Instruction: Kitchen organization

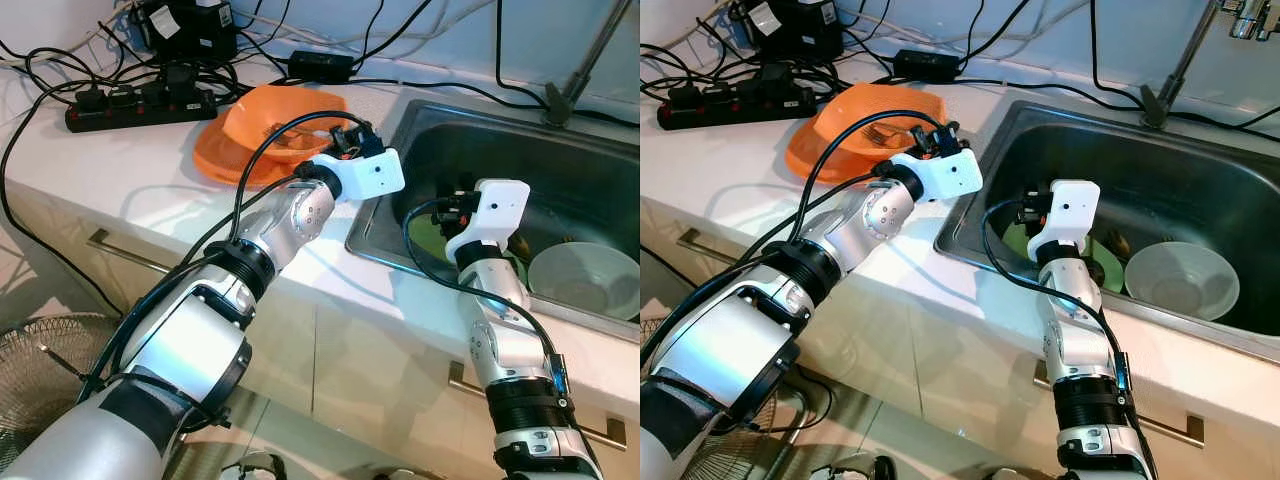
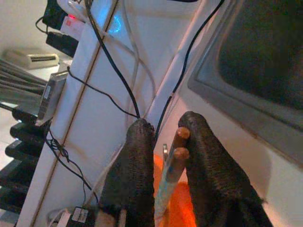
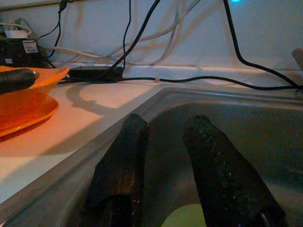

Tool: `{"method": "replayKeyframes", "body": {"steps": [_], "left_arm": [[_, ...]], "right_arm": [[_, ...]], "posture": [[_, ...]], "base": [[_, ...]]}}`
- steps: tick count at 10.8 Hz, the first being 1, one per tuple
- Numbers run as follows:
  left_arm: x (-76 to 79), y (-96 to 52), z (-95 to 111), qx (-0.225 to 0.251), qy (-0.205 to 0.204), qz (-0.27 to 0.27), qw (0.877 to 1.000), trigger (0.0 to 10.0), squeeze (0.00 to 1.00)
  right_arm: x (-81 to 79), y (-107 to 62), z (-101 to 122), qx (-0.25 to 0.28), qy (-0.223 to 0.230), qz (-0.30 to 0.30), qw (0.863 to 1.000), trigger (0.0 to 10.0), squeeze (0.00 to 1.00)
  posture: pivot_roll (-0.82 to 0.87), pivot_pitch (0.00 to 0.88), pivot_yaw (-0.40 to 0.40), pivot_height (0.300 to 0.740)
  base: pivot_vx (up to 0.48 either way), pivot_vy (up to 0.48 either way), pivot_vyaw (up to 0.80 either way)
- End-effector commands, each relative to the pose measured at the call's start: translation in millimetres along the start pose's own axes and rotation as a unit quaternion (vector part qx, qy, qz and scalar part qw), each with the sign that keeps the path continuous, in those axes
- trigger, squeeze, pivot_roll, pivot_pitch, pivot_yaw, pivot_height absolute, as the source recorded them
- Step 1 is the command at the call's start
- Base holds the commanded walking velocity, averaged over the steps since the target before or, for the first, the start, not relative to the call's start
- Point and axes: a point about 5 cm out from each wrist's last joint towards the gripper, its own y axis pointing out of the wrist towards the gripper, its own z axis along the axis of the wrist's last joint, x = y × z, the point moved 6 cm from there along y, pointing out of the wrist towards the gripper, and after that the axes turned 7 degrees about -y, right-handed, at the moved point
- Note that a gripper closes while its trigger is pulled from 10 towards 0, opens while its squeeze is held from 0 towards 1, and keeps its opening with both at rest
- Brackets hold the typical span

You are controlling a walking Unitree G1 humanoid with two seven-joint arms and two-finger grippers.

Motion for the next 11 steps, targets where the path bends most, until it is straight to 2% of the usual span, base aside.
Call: {"method": "replayKeyframes", "body": {"steps": [1, 8, 10, 11], "left_arm": [[-1.1, 1.2, 2.1, 0.004, 0.005, -0.002, 1.0, 0.0, 0.0], [-0.1, 1.1, 3.0, 0.007, 0.012, -0.004, 1.0, 0.0, 0.0], [-20.1, 3.1, 8.2, 0.017, 0.08, 0.028, 0.996, 0.0, 0.0], [-30.9, 3.5, 17.4, 0.036, 0.087, 0.051, 0.994, 4.7, 0.0]], "right_arm": [[-5.1, -2.7, -10.1, -0.016, 0.013, 0.002, 1.0, 10.0, 0.0], [-4.4, -2.3, -10.9, -0.018, 0.013, 0.001, 1.0, 10.0, 0.0], [-4.2, -2.8, -11.0, -0.017, 0.015, -0.001, 1.0, 10.0, 0.0], [-4.4, -3.0, -11.2, -0.017, 0.015, -0.001, 1.0, 10.0, 0.0]], "posture": [[0.05, 0.03, 0.01, 0.74], [0.05, 0.037, 0.007, 0.74], [0.05, 0.038, 0.009, 0.74], [0.05, 0.039, 0.01, 0.74]], "base": [[0.0, 0.0, 0.0], [0.0, 0.0, 0.0], [0.0, 0.0, 0.0], [0.0, 0.0, 0.0]]}}
